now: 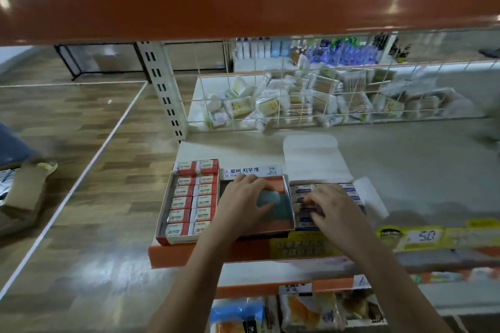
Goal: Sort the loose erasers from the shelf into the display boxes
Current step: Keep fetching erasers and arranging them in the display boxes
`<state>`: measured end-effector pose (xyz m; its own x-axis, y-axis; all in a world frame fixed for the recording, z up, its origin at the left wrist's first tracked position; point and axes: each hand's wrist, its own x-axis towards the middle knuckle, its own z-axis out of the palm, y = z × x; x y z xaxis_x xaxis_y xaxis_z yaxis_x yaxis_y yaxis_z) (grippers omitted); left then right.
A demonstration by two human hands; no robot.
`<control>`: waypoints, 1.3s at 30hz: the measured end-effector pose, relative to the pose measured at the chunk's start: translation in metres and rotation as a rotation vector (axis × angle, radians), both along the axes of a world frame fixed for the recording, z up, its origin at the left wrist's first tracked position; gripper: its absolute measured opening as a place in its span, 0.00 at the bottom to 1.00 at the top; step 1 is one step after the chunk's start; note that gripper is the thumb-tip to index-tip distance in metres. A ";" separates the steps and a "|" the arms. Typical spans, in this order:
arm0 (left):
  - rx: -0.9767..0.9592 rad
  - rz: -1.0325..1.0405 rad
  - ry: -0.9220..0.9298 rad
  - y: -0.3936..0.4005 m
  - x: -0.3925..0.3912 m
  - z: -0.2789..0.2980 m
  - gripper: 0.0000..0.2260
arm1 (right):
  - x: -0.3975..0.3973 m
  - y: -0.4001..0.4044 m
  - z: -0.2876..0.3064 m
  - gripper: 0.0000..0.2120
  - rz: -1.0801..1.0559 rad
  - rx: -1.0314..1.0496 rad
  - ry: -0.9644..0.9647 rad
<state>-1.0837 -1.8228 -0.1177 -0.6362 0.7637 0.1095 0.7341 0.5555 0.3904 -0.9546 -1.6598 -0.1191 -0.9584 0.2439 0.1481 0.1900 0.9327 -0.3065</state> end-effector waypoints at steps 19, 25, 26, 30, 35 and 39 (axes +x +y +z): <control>-0.009 -0.099 0.116 0.010 -0.004 -0.011 0.15 | -0.001 -0.013 -0.001 0.09 -0.146 -0.013 0.027; 0.083 -0.045 0.157 0.026 -0.009 0.024 0.12 | 0.010 0.005 0.024 0.09 -0.161 -0.049 0.057; 0.133 -0.042 0.170 0.036 -0.005 0.034 0.11 | 0.015 0.012 0.031 0.10 -0.173 -0.024 0.072; 0.156 -0.197 0.186 0.092 0.029 0.058 0.12 | 0.049 0.052 0.057 0.11 -0.279 0.047 0.112; 0.121 -0.407 0.186 0.177 0.098 0.056 0.14 | 0.119 0.114 0.067 0.14 -0.435 0.075 0.092; 0.104 -0.457 0.167 0.249 0.160 0.048 0.15 | 0.184 0.171 0.063 0.15 -0.530 0.075 0.043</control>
<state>-0.9236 -1.5734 -0.0697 -0.2062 0.9400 0.2719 0.9507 0.1267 0.2830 -0.7703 -1.4885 -0.0559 -0.6992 0.6801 0.2204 0.6297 0.7318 -0.2605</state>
